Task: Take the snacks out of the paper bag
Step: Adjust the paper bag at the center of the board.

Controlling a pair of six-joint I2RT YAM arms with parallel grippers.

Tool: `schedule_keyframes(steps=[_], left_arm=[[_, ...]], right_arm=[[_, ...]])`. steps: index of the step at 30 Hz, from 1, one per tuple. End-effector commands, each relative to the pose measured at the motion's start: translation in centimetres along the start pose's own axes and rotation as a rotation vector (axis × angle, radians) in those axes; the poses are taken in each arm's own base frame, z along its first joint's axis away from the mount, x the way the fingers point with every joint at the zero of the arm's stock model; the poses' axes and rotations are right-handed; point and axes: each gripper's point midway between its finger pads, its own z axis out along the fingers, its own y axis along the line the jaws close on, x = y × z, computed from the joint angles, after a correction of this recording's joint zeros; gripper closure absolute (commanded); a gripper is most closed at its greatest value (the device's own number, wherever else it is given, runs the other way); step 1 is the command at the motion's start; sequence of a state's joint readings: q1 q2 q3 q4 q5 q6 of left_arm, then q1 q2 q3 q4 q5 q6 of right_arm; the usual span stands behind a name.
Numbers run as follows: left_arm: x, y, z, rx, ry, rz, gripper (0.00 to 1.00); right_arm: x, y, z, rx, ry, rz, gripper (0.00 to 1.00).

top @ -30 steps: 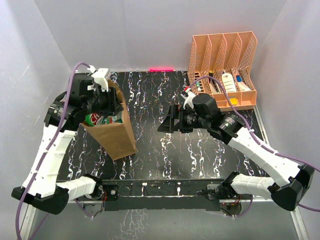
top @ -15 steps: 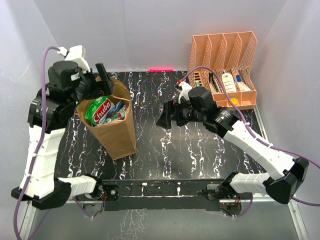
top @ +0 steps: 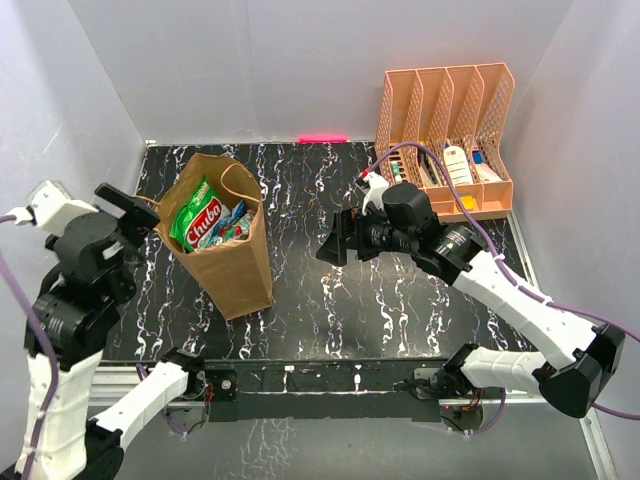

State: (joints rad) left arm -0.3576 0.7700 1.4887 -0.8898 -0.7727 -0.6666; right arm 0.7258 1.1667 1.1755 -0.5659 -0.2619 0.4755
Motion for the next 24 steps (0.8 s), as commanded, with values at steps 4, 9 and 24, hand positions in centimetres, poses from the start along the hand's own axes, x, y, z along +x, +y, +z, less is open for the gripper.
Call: schedule_keyframes(steps=[4,9,24], left_arm=[[3.8,-3.1,4.1,-0.049,0.114,0.070,0.27],[4.9,-4.2,5.0,-0.049,0.156,0.101,0.35],[5.4,3.5,7.9,-0.331,0.011,0.204,0.31]], right_arm=[[-1.2,1.3,-1.8,-0.035,-0.088,0.032,0.02],[-1.0,1.0,-2.2,-0.016,-0.090,0.036,0.02],[0.6,0.5,-1.8,-0.019,-0.051,0.070,0.02]])
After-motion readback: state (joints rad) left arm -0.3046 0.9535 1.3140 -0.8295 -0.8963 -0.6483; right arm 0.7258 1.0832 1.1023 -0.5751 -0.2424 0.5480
